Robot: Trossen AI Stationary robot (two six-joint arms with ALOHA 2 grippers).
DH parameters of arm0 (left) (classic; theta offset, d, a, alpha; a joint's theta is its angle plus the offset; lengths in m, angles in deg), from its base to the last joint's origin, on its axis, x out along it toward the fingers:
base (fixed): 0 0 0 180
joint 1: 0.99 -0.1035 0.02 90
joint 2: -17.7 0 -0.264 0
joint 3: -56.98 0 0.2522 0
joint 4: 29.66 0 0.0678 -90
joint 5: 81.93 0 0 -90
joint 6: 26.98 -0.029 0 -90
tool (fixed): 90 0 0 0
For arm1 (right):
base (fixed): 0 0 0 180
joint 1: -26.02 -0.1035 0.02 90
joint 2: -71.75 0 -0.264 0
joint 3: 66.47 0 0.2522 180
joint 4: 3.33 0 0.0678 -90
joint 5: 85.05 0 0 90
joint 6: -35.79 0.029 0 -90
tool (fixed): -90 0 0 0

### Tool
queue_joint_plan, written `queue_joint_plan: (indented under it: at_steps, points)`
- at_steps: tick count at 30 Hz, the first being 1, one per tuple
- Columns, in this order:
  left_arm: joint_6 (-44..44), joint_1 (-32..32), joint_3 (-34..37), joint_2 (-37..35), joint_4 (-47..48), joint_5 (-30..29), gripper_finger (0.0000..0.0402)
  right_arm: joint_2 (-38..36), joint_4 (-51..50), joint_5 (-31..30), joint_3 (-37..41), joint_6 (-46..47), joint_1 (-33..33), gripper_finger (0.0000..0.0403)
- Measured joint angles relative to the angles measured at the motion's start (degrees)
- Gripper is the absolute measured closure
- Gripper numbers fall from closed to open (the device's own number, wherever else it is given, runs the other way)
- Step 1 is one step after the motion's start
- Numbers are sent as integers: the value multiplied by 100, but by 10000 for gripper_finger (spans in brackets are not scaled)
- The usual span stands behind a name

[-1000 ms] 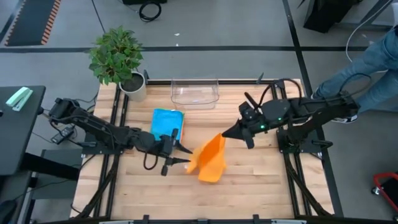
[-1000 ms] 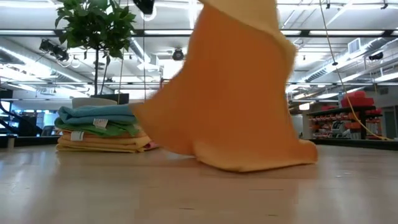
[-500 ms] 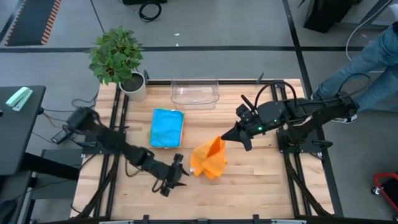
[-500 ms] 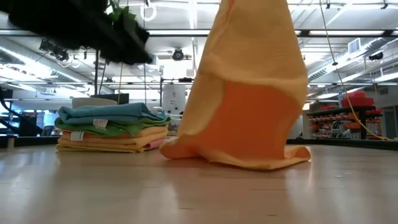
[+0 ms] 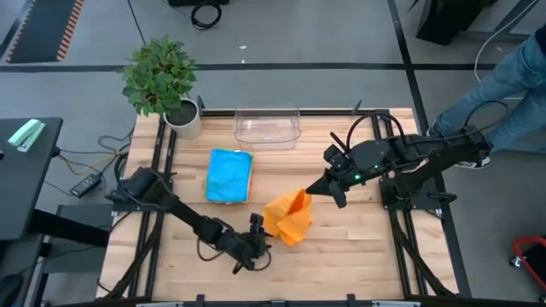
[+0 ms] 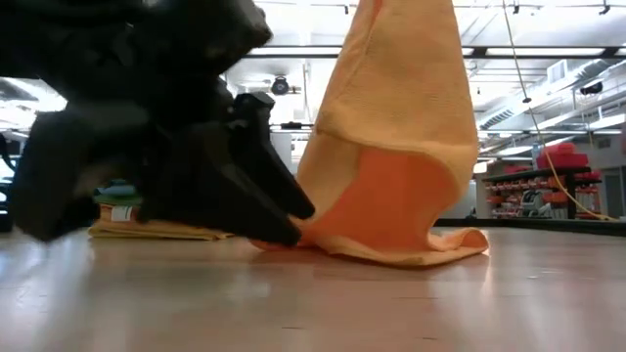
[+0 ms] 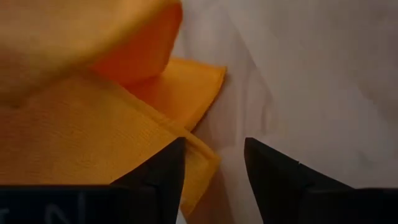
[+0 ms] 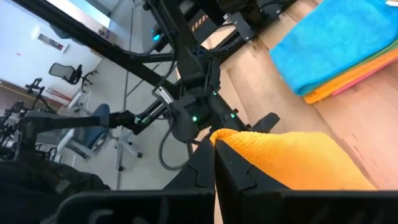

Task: Fold microfiber towels
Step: Fold the orange microfiber cloth

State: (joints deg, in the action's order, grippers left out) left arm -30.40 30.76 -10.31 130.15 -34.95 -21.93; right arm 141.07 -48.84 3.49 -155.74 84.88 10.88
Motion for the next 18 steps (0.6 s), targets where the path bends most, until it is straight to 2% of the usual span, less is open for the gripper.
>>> queue_joint_plan:
  at_steps: [4, 9, 12, 18]
  points:
    - [-31, -8, -248, 245, 395, -58, 223, -1, -37, 49, 0, 31, 1, 400]
    - [133, -43, -253, 306, 379, -247, 225, -2, -46, 70, 0, 22, 0, 400]
    - [168, -72, -248, 308, 411, -490, 235, -2, -64, 103, 0, 21, 0, 400]
    - [628, -170, -252, 308, 637, -412, 278, -2, -83, 112, 0, 0, 2, 400]
